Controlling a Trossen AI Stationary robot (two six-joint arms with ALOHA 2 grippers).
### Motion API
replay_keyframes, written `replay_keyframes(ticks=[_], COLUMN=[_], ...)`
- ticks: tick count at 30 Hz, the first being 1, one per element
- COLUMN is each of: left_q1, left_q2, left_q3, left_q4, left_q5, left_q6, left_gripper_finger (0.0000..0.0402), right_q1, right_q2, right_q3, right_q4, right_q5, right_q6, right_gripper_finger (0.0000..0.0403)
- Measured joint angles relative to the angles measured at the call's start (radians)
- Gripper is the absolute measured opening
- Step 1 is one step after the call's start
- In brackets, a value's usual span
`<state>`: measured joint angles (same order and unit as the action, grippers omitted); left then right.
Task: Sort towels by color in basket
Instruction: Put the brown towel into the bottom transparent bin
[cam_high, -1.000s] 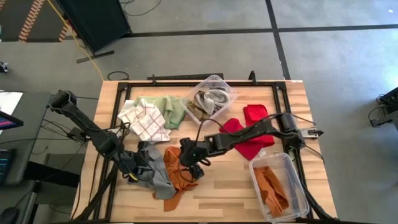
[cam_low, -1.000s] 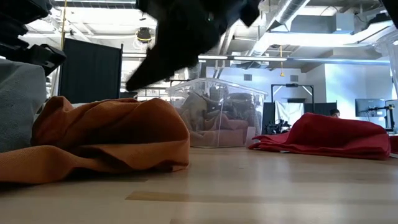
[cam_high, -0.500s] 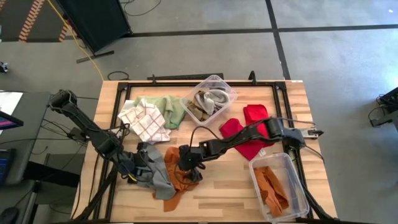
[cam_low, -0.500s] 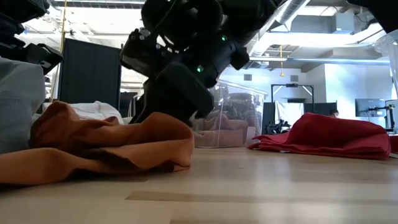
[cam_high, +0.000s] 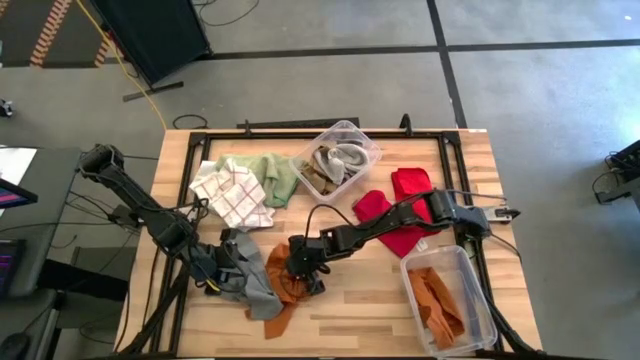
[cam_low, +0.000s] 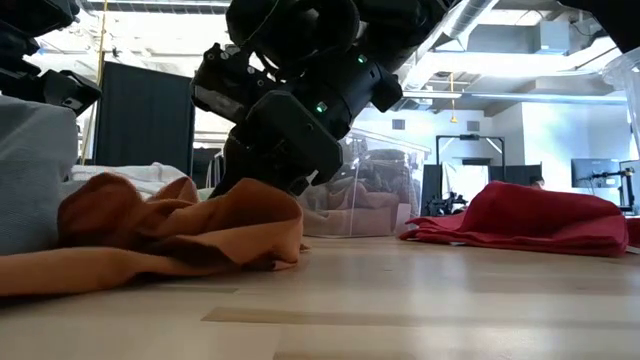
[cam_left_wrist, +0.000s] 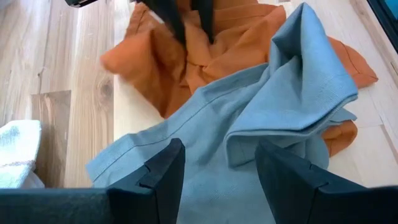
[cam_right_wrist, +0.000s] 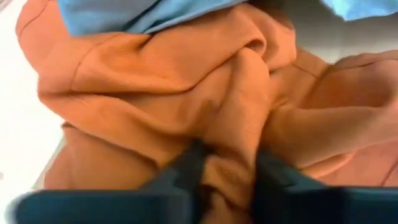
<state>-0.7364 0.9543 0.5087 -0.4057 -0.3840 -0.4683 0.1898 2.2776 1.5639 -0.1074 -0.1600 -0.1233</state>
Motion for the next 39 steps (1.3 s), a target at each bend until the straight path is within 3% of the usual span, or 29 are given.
replay_keyframes(ticks=[2,3,8,22,34,39], left_q1=[0.000,0.000,0.000,0.000,0.000,0.000], left_q2=[0.000,0.000,0.000,0.000,0.000,0.000], left_q3=[0.000,0.000,0.000,0.000,0.000,0.000], left_q4=[0.000,0.000,0.000,-0.002,0.000,0.000], left_q5=[0.000,0.000,0.000,0.004,-0.006,-0.007], left_q6=[0.002,0.003,0.002,0.003,0.011,0.011], left_gripper_finger=[0.0185,0.0185,0.0185,0.0185,0.0185,0.0185], right_q1=[0.000,0.000,0.002,0.088,0.275,0.384], right_q2=[-0.001,-0.003,-0.034,-0.401,-0.730,-0.830], right_q3=[0.000,0.000,-0.001,-0.003,-0.002,-0.002], right_q4=[-0.011,-0.021,-0.094,-0.495,-0.861,-1.037], right_q5=[0.000,0.000,0.030,0.441,0.781,0.837], right_q6=[0.000,-0.003,-0.005,-0.026,0.254,0.448], right_gripper_finger=[0.0040,0.0033,0.0033,0.0033,0.0033,0.0033])
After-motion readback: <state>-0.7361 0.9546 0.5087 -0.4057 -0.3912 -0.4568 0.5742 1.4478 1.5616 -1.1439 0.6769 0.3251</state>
